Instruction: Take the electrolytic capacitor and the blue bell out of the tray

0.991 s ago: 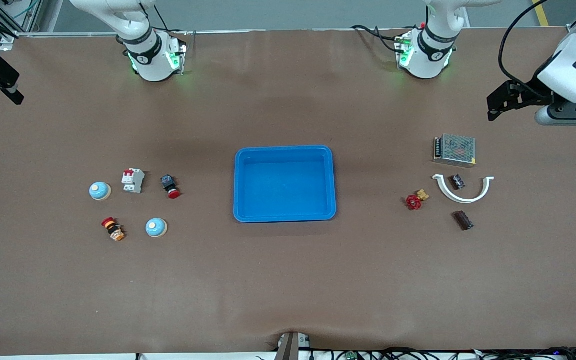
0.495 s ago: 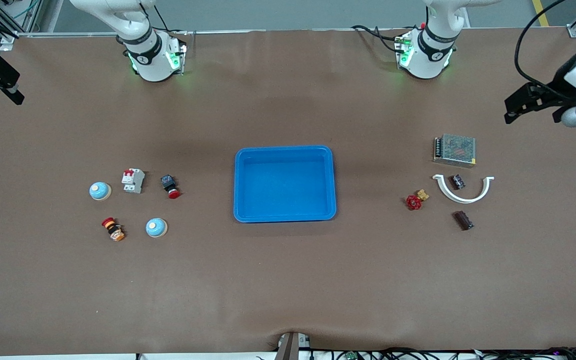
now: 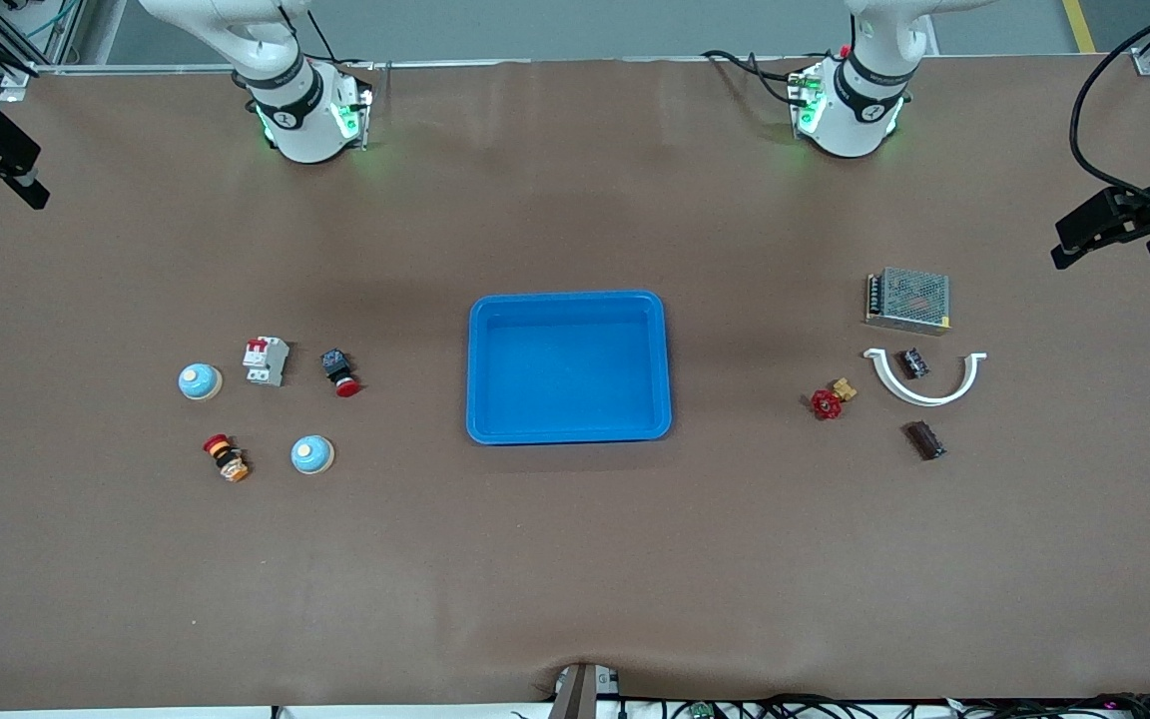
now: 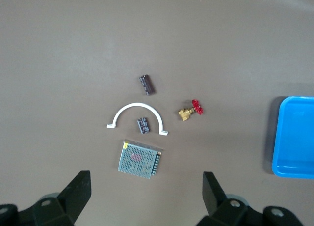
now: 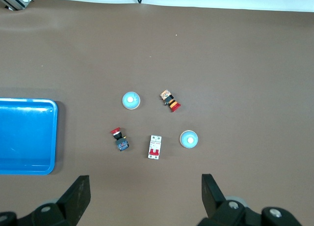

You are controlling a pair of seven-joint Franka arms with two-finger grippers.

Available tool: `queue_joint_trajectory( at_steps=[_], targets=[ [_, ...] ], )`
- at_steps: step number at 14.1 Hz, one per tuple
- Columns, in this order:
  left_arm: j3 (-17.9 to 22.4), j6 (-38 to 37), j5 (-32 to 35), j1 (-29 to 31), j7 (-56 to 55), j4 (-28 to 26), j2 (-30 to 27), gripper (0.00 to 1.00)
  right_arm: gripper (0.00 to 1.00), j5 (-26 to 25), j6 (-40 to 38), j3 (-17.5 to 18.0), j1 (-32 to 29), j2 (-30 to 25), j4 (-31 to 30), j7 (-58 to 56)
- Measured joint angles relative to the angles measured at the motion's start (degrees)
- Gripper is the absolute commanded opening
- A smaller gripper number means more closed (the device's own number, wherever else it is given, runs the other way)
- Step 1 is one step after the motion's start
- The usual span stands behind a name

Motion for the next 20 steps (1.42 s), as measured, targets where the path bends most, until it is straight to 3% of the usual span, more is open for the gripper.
queue_joint_trajectory(
  at_steps=[7,15,20],
  targets=[
    [0.0,1.5,0.0,0.9,0.0,0.2,0.9,1.0,1.0,-0.6,0.0,-0.3,-0.2,0.6,0.0,0.2],
    [-0.1,1.5,0.0,0.9,0.0,0.3,0.9,1.0,1.0,-1.4,-4.2,-0.6,-1.1,10.9,6.0,1.2],
    [-0.1,1.5,0.0,0.9,0.0,0.3,0.9,1.0,1.0,-1.4,-4.3,-0.6,-1.1,11.7,6.5,1.2]
  ],
)
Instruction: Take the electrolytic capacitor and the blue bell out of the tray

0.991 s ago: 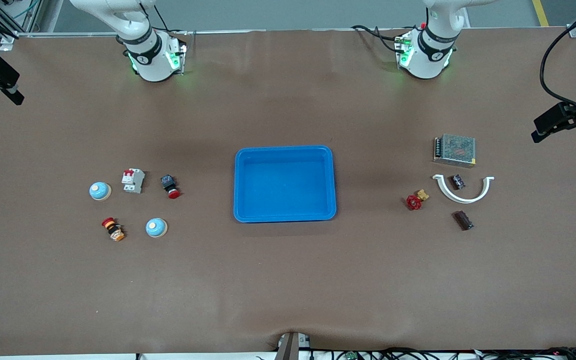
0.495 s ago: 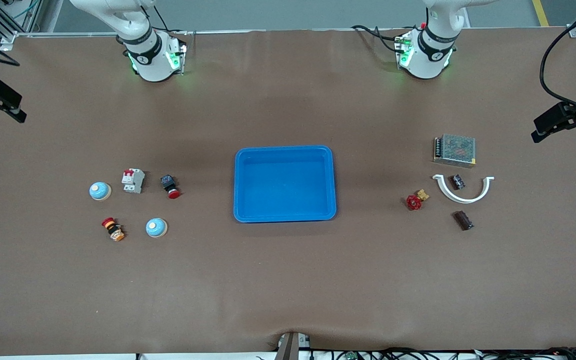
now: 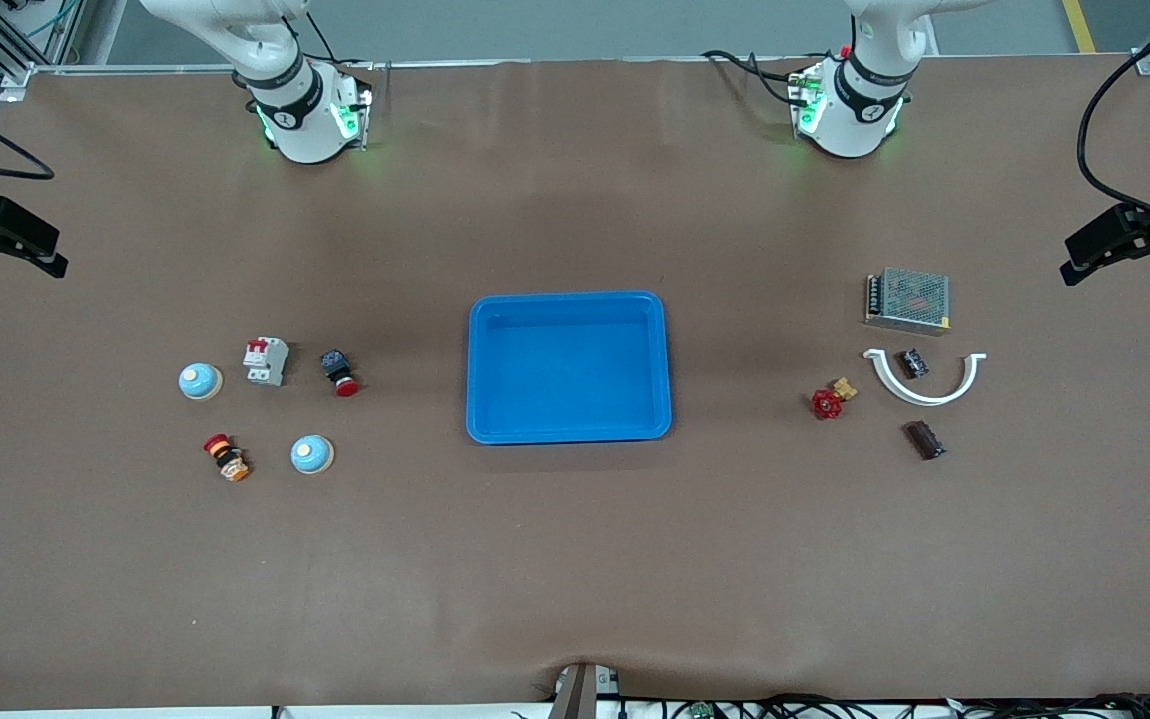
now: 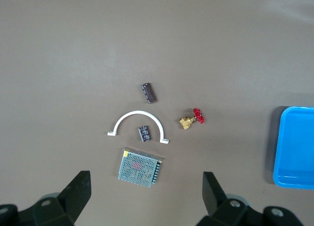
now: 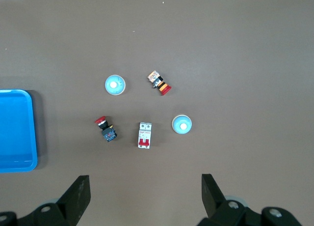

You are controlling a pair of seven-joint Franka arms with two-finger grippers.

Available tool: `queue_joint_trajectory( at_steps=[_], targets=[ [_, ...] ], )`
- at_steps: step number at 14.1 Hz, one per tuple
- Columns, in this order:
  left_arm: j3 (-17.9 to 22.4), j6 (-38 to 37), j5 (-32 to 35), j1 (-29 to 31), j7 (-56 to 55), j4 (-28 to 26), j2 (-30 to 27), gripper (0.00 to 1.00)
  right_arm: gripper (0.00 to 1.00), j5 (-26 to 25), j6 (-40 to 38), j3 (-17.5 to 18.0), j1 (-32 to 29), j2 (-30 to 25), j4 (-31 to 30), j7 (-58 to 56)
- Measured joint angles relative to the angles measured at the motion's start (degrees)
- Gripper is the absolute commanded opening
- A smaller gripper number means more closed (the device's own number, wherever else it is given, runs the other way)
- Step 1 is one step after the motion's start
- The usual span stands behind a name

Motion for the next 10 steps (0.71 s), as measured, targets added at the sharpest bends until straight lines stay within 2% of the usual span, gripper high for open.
queue_joint_trajectory(
  at_steps=[10],
  targets=[
    [0.0,0.0,-0.1,0.0,0.0,0.0,0.0,1.0,1.0,0.0,-0.1,0.0,0.0,1.6,0.0,0.0]
  ],
)
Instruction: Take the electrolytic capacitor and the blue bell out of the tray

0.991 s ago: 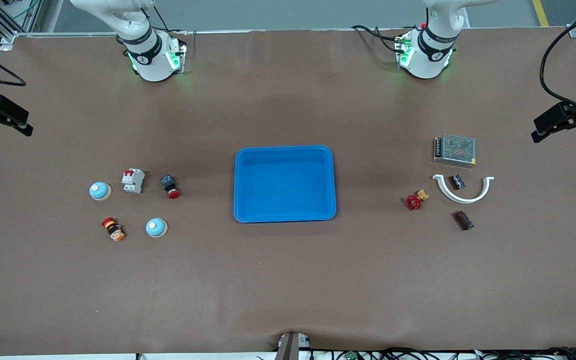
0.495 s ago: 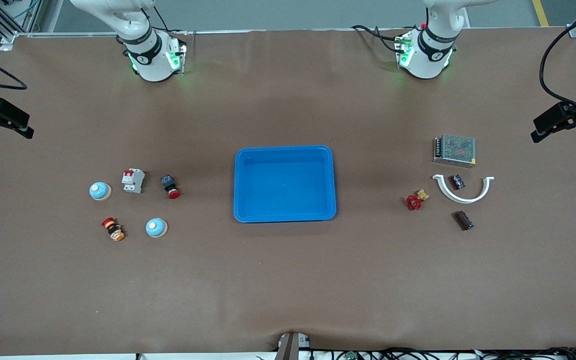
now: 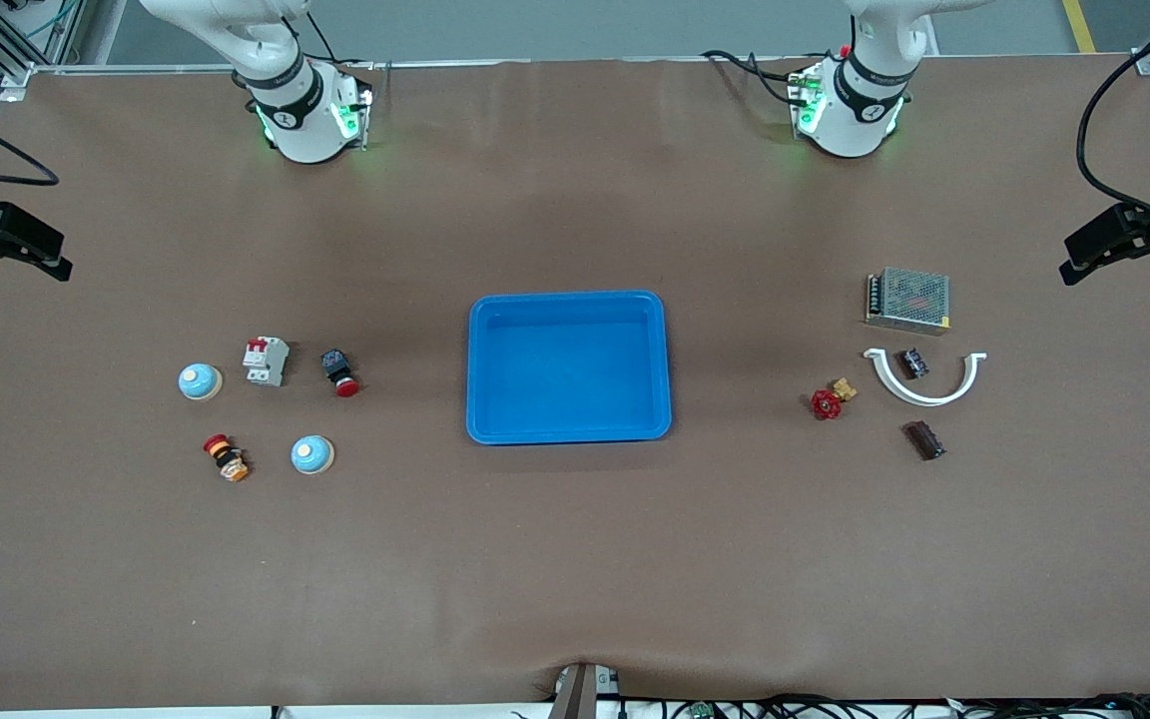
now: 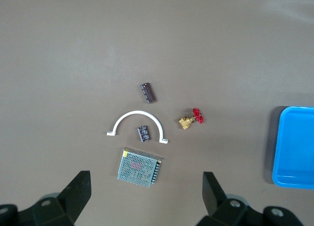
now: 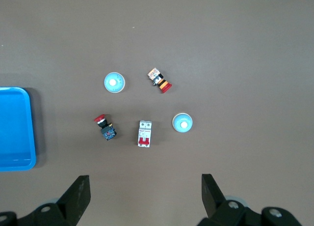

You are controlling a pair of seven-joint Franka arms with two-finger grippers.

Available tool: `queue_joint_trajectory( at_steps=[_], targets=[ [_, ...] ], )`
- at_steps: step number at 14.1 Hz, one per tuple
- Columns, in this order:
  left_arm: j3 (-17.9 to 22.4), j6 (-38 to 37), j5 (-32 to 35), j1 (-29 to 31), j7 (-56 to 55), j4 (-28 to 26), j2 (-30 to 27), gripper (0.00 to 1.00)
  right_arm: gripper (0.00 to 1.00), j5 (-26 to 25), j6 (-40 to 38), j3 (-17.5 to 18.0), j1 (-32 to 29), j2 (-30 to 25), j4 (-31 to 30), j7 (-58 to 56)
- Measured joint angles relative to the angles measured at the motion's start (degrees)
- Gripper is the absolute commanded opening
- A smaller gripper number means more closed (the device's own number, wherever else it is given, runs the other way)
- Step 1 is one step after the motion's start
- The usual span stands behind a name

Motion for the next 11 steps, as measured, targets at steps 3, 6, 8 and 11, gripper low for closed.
queue_joint_trajectory(
  at_steps=[3,6,8,11],
  targets=[
    [0.0,0.0,0.0,0.0,0.0,0.0,0.0,1.0,1.0,0.0,0.0,0.0,0.0,1.5,0.0,0.0],
    [0.0,0.0,0.0,0.0,0.0,0.0,0.0,1.0,1.0,0.1,-0.1,0.0,0.0,1.8,0.0,0.0],
    [0.0,0.0,0.0,0.0,0.0,0.0,0.0,1.0,1.0,0.1,-0.2,0.1,0.0,2.0,0.0,0.0],
    [0.0,0.0,0.0,0.0,0.0,0.0,0.0,1.0,1.0,0.1,-0.2,0.1,0.1,2.1,0.0,0.0]
  ],
)
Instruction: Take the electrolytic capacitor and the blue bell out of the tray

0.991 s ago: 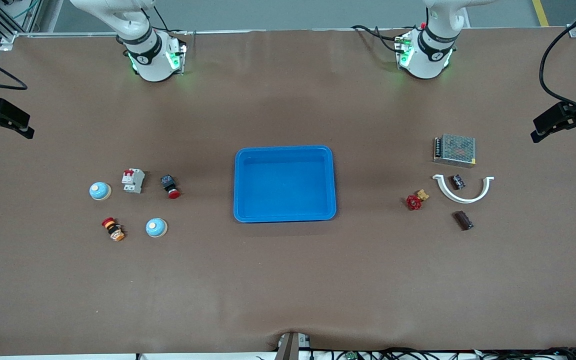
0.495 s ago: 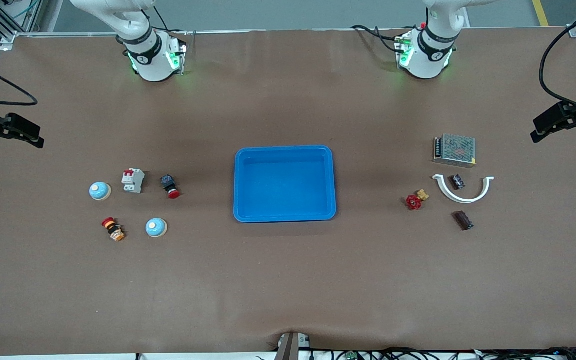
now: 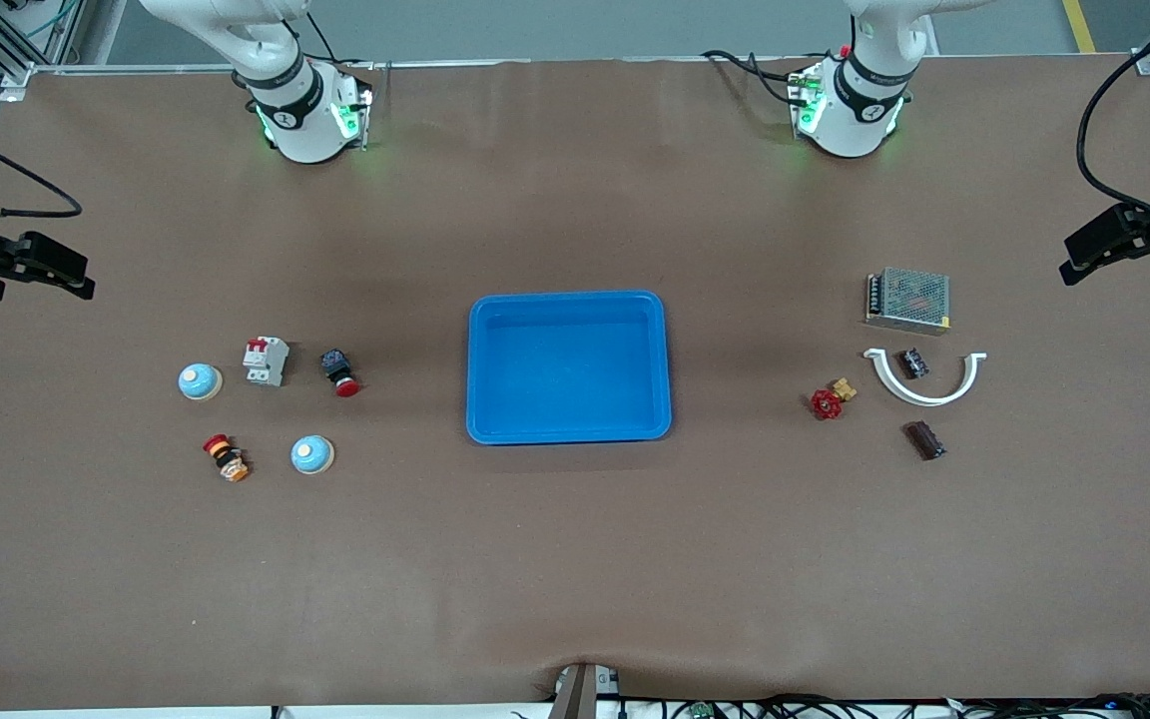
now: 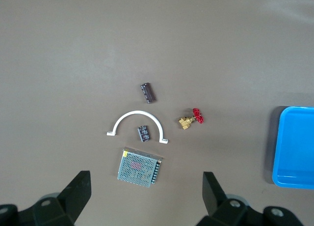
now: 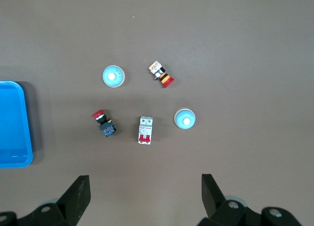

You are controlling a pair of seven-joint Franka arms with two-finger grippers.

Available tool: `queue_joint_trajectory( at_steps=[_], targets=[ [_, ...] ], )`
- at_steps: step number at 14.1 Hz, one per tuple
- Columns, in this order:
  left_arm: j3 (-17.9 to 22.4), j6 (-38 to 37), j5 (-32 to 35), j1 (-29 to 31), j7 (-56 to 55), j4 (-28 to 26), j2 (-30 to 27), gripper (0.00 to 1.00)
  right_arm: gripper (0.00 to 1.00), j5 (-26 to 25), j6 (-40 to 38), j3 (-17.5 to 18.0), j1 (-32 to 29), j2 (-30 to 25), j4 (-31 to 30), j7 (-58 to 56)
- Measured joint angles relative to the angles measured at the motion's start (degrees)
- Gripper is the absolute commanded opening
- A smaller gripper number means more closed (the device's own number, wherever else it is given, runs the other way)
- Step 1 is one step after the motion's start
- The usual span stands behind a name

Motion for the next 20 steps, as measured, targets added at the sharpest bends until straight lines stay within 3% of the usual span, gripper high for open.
queue_joint_trajectory(
  at_steps=[20],
  targets=[
    [0.0,0.0,-0.4,0.0,0.0,0.0,0.4,1.0,1.0,1.0,1.2,-0.1,-0.4,0.3,-1.7,0.0]
  ],
)
